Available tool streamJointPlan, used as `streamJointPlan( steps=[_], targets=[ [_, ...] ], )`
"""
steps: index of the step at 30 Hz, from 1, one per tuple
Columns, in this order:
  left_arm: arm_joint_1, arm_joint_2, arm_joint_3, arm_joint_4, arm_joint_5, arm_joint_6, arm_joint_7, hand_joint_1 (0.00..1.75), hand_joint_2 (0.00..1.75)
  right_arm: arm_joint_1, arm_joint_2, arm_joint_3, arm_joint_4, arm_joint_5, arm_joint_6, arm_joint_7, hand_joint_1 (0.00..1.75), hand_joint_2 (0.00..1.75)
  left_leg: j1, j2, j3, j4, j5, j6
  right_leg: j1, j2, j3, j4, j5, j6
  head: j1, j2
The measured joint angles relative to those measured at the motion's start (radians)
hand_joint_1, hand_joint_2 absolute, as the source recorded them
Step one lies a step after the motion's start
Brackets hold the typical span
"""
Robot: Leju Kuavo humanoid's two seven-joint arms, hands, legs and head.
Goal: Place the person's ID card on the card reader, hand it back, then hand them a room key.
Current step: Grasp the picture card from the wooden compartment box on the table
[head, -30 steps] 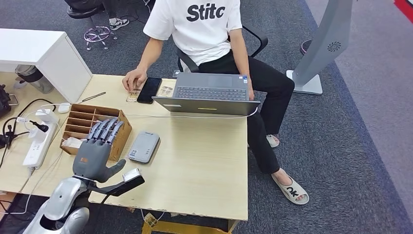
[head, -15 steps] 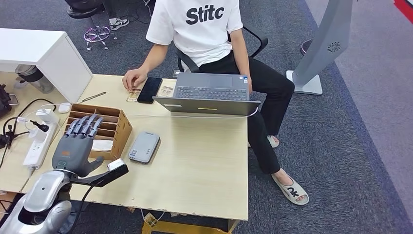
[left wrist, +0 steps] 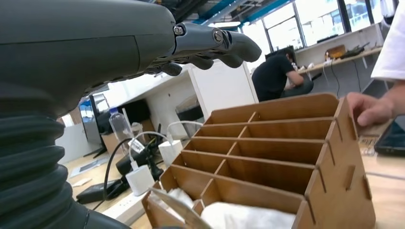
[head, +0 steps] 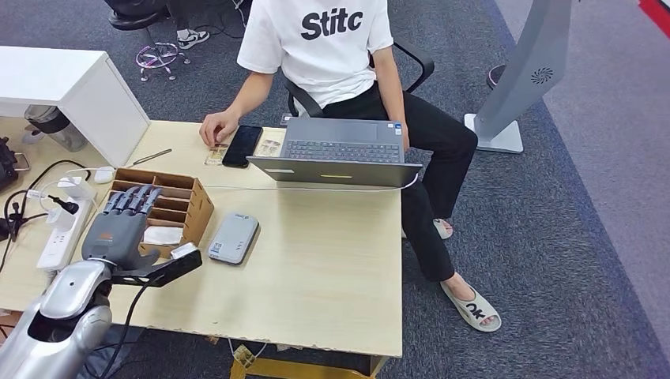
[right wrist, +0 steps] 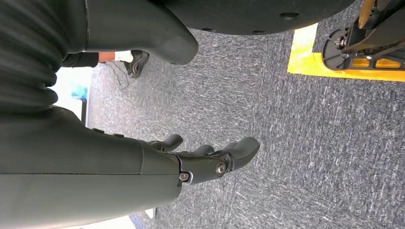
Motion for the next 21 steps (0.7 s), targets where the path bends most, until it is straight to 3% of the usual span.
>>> streamJointPlan(
  steps=[21],
  targets=[
    [-0.055, 0.012, -0.073, 0.109, 0.0, -0.017, 0.01, 0.0, 1.75, -0.002, 0.002, -0.015, 0.0, 0.008, 0.001, 0.006, 0.0, 1.75, 0.0, 0.0, 0.0, 0.0, 0.0, 0.0, 0.0, 0.0, 0.0, 0.0, 0.0, 0.0, 0.0, 0.0]
  ],
)
